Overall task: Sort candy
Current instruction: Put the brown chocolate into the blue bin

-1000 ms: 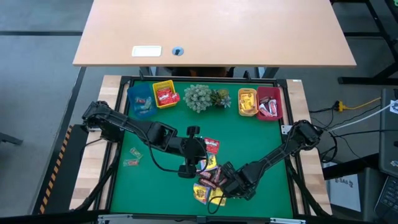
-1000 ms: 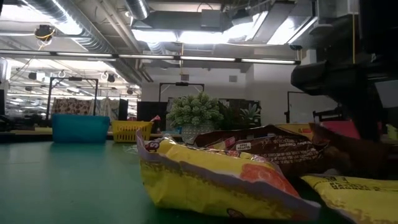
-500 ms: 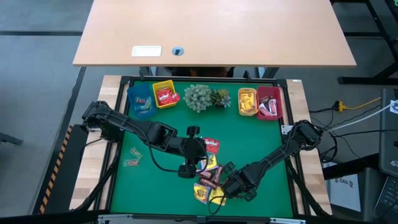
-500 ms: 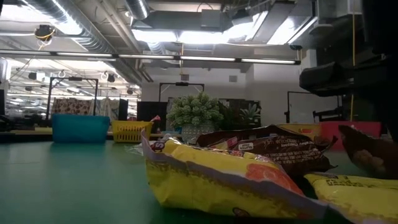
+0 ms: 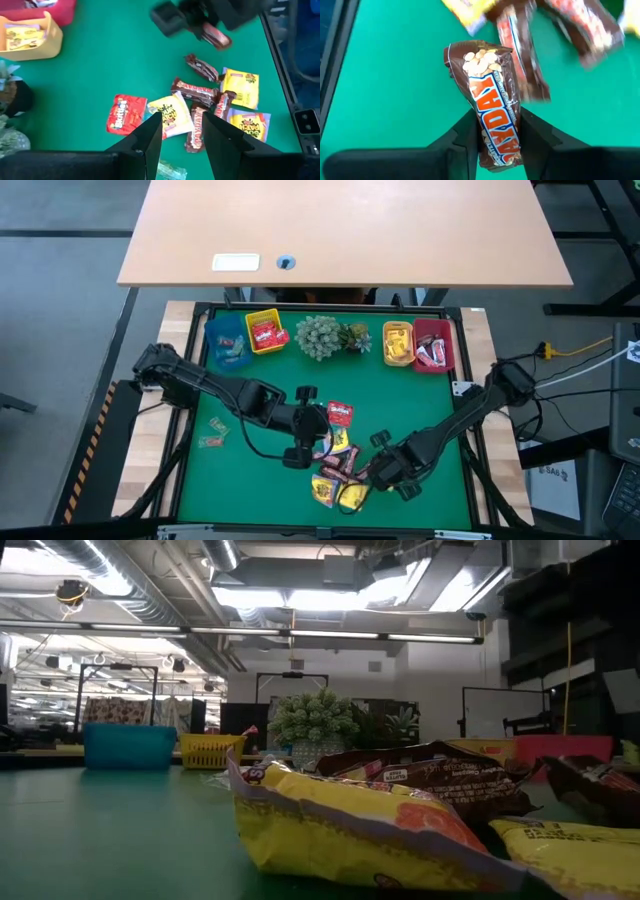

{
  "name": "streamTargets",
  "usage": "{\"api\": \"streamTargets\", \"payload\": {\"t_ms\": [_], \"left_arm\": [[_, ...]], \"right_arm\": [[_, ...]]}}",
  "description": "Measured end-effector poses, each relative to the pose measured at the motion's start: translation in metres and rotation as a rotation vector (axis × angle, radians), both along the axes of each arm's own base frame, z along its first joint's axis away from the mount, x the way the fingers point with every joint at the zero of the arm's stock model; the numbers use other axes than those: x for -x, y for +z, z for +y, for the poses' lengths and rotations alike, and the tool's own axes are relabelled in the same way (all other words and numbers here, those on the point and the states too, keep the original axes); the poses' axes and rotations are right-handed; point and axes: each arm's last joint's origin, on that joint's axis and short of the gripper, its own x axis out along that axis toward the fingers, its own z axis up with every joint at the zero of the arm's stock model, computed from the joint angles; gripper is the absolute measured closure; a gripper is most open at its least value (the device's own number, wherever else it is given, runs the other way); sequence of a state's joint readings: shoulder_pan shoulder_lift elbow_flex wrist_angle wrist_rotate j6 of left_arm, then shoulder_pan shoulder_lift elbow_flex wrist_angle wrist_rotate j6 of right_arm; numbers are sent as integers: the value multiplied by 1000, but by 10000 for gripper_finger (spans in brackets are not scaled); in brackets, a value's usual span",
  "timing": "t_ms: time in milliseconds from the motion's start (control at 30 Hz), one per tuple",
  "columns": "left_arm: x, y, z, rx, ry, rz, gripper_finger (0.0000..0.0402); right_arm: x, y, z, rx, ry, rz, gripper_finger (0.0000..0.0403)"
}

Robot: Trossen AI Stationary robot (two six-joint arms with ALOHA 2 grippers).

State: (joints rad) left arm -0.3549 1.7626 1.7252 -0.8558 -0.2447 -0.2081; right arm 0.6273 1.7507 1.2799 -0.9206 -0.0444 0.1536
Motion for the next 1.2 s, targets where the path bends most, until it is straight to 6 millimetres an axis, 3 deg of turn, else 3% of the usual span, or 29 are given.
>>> {"api": "streamTargets", "payload": {"t_ms": [233,433,700,967,1200], "left_arm": [[4,0,-11,0,-32,-1,276],[7,0,-20,1,-54,-1,276],[13,0,-33,3,-91,-4,276],[20,-1,-43,39,-73,17,276],[49,-17,-30,16,198,334,276]], "right_arm": [[21,27,-20,57,-77,64,296],[28,48,-60,111,-231,120,297],[31,79,-147,133,-496,102,297],[59,101,-252,147,-912,55,297],[89,102,-314,86,-1231,71,297]]}}
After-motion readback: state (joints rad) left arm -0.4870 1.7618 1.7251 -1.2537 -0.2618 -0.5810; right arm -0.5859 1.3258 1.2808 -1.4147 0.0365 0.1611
